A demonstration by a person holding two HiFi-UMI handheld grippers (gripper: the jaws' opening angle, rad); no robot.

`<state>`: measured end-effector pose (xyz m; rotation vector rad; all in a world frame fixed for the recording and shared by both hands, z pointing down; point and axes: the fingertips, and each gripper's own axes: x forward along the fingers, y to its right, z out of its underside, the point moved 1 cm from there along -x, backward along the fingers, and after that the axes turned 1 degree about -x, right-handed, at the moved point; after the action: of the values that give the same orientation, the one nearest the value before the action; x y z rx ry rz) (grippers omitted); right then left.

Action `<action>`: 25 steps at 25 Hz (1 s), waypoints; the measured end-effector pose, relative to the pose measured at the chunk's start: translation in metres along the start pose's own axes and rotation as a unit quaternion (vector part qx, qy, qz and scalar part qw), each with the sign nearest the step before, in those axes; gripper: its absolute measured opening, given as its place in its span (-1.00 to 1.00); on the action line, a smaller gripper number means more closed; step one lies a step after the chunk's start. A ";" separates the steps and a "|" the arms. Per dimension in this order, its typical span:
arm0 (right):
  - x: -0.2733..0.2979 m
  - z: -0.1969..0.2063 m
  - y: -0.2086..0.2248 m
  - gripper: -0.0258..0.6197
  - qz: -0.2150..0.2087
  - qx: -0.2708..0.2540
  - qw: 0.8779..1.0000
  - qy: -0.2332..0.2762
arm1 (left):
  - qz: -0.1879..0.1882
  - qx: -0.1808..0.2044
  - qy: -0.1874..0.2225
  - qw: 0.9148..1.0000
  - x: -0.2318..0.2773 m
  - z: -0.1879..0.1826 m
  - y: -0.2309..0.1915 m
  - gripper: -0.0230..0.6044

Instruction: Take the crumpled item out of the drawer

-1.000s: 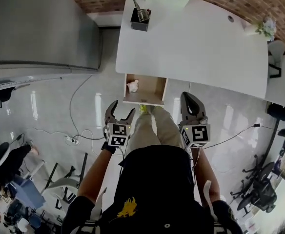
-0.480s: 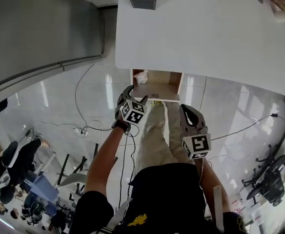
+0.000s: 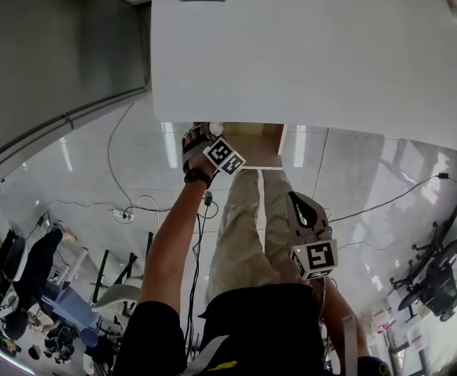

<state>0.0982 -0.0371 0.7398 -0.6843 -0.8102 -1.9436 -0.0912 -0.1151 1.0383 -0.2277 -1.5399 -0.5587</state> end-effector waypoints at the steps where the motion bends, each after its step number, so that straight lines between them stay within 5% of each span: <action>1: 0.004 0.001 0.004 -0.84 0.001 0.003 1.000 0.001 | -0.001 -0.003 -0.014 1.000 0.011 0.004 0.003 0.20; 6: 0.009 0.002 0.008 -0.84 0.000 0.006 1.000 0.004 | -0.058 0.012 -0.061 0.996 0.023 0.014 -0.007 -0.04; 12: 0.002 -0.001 0.011 -0.84 0.003 0.011 1.000 0.006 | -0.061 0.003 -0.082 0.995 0.022 0.018 0.004 -0.50; 20: -0.009 -0.028 0.018 -0.84 0.017 0.003 1.000 0.022 | -0.054 -0.043 -0.028 0.997 -0.007 0.023 0.000 -0.82; 25: -0.020 -0.075 0.009 -0.84 0.016 -0.015 0.998 0.056 | -0.040 -0.104 0.072 0.991 -0.087 -0.004 -0.017 -0.84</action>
<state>0.1047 -0.0874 0.6800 -0.5973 -0.6995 -1.9499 -0.0906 -0.1144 0.9499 -0.2801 -1.3563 -0.7838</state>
